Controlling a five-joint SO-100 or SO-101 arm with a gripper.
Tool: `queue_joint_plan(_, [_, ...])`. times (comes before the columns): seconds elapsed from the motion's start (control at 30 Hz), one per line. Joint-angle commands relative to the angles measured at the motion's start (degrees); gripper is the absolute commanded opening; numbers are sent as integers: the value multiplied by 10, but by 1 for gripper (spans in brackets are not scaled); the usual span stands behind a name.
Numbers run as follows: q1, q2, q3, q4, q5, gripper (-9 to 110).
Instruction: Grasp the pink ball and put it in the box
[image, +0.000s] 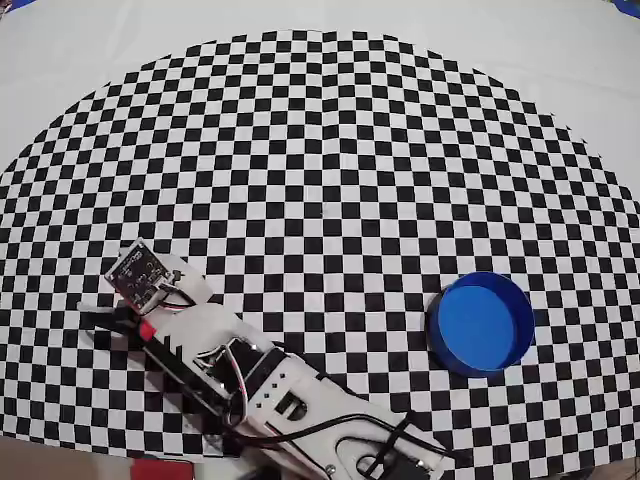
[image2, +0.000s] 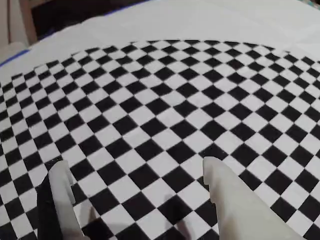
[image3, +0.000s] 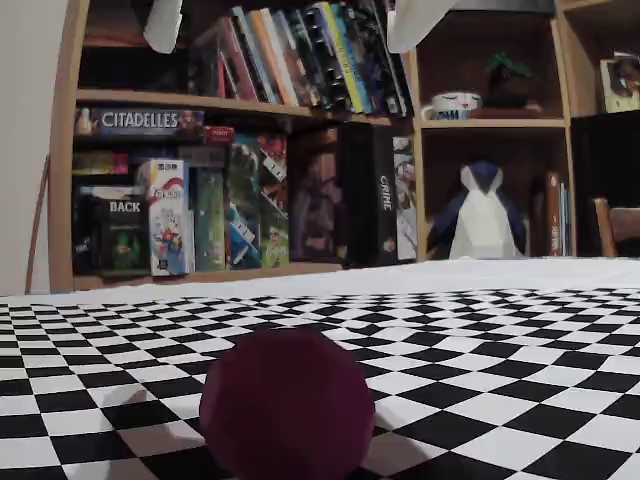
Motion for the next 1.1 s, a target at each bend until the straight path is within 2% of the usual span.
queue_joint_plan(0.0, [1, -12, 4, -2, -5, 30])
queue_joint_plan(1.07, [15, -107, 4, 33, -41, 30])
